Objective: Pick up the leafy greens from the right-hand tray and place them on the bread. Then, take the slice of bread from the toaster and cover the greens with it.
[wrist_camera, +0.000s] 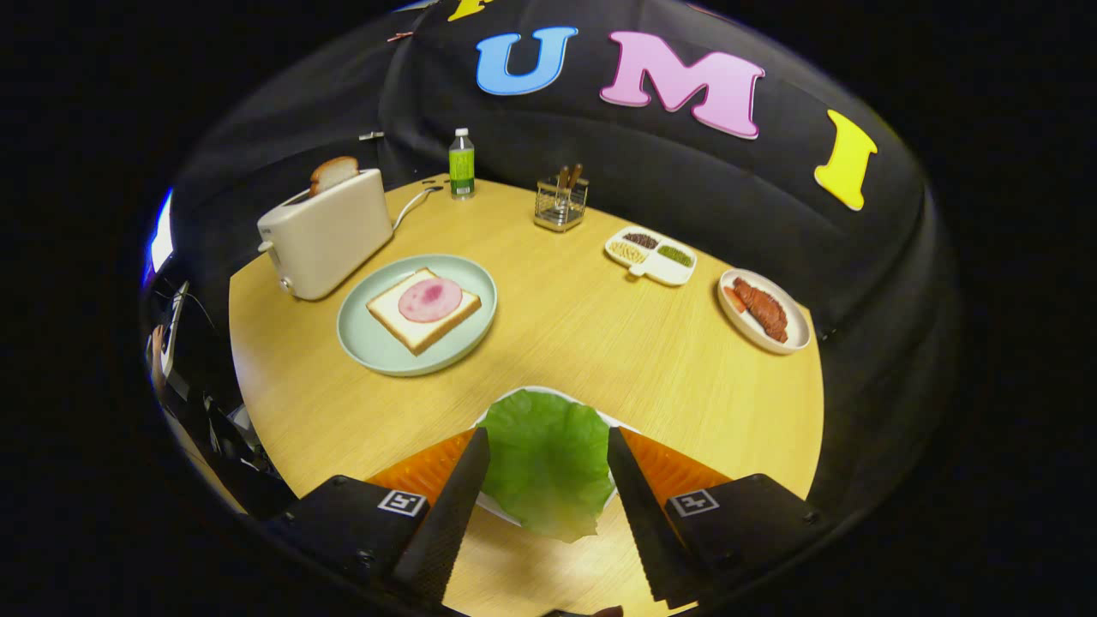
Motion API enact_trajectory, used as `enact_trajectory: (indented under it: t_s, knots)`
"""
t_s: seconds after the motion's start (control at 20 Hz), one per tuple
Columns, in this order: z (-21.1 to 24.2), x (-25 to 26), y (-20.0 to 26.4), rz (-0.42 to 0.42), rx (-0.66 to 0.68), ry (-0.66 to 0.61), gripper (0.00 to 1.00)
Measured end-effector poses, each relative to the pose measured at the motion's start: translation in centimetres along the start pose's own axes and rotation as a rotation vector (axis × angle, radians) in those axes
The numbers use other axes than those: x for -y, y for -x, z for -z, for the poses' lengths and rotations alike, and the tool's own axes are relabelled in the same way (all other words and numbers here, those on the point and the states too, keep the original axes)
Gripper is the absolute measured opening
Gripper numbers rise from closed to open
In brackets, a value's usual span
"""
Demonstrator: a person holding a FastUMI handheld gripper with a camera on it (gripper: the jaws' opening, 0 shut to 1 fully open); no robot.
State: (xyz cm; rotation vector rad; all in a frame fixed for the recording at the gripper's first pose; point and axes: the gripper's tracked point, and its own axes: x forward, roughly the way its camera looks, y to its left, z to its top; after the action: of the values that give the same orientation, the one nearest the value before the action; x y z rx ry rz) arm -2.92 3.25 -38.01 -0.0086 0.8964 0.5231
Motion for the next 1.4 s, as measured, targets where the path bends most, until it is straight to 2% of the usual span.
enact_trajectory:
  t_s: [0.1, 0.3, 0.45, 0.5, 0.65, 0.75, 0.85, 1.0, 1.4]
  knots:
    - [1.3, 0.1, -1.5, -0.023, -0.049, -0.021, 0.80]
    - [3.6, 0.6, -4.0, -0.046, -0.135, -0.036, 0.77]
    - [5.2, 0.3, -4.6, -0.067, -0.218, -0.046, 0.70]
    - [4.7, 0.4, -4.6, -0.065, -0.202, -0.047, 0.64]
    - [5.0, 0.0, -4.4, -0.075, -0.217, -0.023, 0.60]
    - [4.9, -0.4, -4.5, -0.074, -0.212, 0.002, 0.26]
    - [5.0, -0.5, -4.5, -0.064, -0.212, 0.022, 0.09]
    - [4.1, -0.8, -3.5, -0.051, -0.191, -0.001, 0.08]
    - [-2.5, -2.0, 1.2, -0.001, -0.052, -0.052, 0.08]
